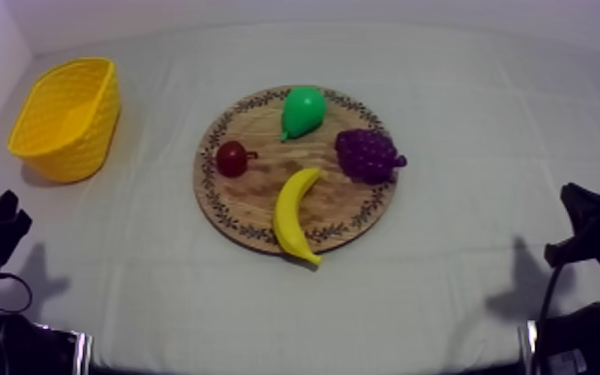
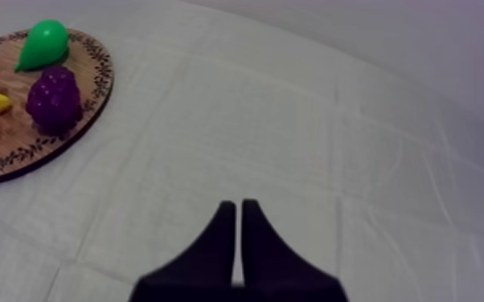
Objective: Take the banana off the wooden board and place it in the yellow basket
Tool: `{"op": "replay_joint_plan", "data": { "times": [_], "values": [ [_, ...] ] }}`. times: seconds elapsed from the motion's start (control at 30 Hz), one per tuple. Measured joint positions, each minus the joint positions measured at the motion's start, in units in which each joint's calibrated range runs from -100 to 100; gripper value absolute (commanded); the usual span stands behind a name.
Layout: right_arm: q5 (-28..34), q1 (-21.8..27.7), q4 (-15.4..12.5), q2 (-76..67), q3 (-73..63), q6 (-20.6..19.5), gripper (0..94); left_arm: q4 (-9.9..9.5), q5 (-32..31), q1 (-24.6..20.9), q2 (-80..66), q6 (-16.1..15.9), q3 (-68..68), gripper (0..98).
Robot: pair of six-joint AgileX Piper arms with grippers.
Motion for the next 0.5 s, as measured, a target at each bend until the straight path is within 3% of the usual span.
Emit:
{"op": "replay_joint_plan", "data": {
  "times": [0.5],
  "values": [
    [0.0,0.0,0.0,0.0,0.0,0.0,0.6,-0.77,1.7,6.8,10.0,-1.1,-15.3,0.1]
  ]
}}
